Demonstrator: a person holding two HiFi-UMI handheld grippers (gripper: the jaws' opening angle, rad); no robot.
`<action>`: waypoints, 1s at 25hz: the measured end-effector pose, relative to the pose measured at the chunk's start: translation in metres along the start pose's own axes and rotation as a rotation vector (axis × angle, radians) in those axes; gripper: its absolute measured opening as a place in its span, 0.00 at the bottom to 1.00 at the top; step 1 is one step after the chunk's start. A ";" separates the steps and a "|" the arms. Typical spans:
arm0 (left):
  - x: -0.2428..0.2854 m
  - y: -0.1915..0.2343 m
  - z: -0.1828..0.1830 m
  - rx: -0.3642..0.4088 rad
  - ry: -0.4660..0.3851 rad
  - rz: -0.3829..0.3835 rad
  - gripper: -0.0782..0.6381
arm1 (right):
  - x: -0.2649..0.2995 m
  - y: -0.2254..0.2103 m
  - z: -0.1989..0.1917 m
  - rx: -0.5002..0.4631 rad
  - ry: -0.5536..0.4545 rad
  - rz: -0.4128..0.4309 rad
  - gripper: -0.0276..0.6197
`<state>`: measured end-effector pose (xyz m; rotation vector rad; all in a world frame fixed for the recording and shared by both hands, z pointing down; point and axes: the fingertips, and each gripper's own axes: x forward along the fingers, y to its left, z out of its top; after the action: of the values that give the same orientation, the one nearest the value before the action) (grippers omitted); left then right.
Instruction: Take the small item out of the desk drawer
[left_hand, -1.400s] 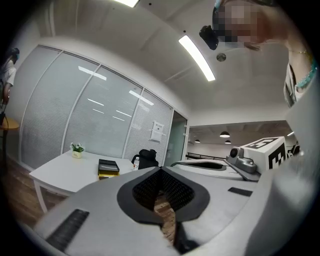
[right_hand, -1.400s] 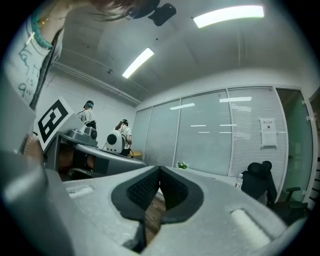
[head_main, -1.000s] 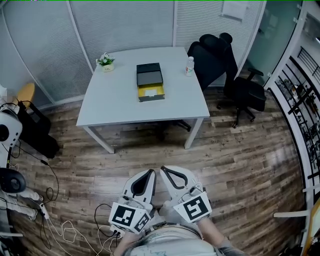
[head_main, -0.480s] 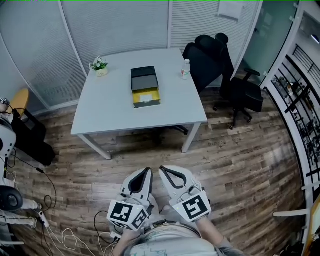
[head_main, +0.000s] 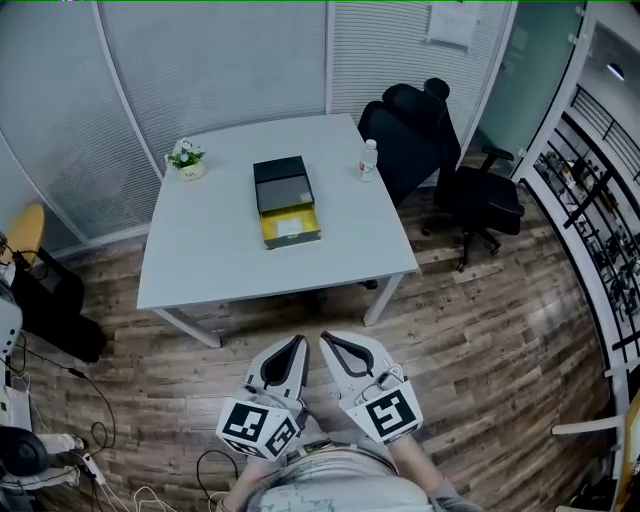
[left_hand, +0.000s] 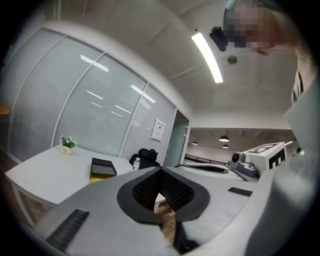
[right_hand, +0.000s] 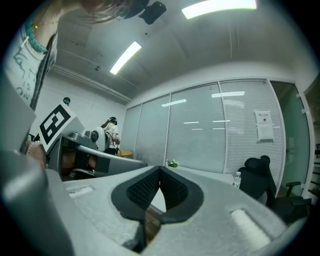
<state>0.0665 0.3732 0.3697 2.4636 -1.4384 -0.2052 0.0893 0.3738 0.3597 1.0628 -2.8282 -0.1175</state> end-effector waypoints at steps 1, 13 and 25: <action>0.003 0.006 0.001 -0.002 0.003 -0.002 0.11 | 0.007 -0.002 0.000 -0.004 0.001 0.002 0.05; 0.023 0.078 0.020 -0.009 0.011 -0.018 0.11 | 0.087 -0.010 0.003 -0.024 0.006 -0.028 0.05; 0.020 0.121 0.024 -0.013 0.046 -0.082 0.11 | 0.137 -0.001 -0.006 0.012 0.052 -0.063 0.05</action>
<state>-0.0301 0.2951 0.3849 2.5025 -1.3151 -0.1727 -0.0115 0.2828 0.3764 1.1406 -2.7538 -0.0779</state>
